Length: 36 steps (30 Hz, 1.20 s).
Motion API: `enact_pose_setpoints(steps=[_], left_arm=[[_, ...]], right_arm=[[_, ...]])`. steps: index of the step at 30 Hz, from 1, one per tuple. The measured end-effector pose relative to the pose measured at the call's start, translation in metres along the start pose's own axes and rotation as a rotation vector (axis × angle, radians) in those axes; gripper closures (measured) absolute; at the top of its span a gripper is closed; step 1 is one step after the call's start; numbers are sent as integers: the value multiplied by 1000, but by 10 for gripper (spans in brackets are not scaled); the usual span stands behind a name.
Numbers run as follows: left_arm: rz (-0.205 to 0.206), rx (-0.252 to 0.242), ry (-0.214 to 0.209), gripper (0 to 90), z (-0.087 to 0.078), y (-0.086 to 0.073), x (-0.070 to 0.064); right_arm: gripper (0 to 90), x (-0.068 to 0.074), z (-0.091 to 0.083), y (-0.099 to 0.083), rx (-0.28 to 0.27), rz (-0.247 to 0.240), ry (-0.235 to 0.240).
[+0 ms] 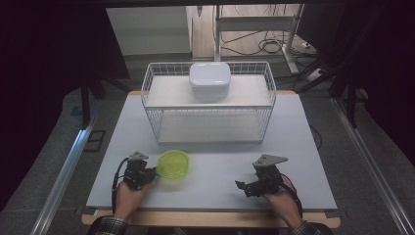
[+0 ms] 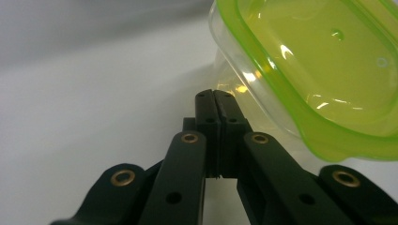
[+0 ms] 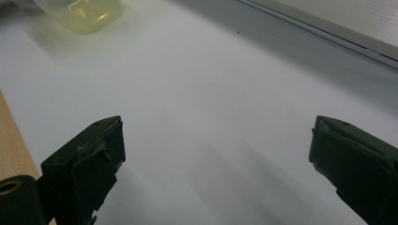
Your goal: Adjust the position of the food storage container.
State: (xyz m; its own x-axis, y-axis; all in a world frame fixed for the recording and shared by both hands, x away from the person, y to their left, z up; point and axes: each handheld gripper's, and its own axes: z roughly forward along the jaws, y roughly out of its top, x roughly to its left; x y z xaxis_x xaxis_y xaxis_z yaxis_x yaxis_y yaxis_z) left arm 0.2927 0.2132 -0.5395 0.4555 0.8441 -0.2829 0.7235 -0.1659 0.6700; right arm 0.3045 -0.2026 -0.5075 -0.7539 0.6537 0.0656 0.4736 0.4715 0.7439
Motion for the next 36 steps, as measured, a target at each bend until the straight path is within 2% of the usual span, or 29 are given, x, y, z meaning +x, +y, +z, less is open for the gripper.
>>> enact_pose_setpoints(steps=[10, 19, 22, 33, 36], left_arm=[[78, 23, -43, 899, 18, 8, -26], [132, 33, -70, 899, 31, 13, -46], [152, 35, -87, 899, 37, 14, -56], [202, 47, -132, 899, 49, 14, -79], [211, 47, -130, 890, 50, 14, -81]], right_arm=[[41, 0, 1, 0, 7, 1, 1], [40, 0, 2, -1, 14, -2, 4], [40, 0, 2, -1, 15, -4, 5], [40, 1, 3, -1, 17, -5, 10], [40, 1, 3, -1, 19, -5, 12]])
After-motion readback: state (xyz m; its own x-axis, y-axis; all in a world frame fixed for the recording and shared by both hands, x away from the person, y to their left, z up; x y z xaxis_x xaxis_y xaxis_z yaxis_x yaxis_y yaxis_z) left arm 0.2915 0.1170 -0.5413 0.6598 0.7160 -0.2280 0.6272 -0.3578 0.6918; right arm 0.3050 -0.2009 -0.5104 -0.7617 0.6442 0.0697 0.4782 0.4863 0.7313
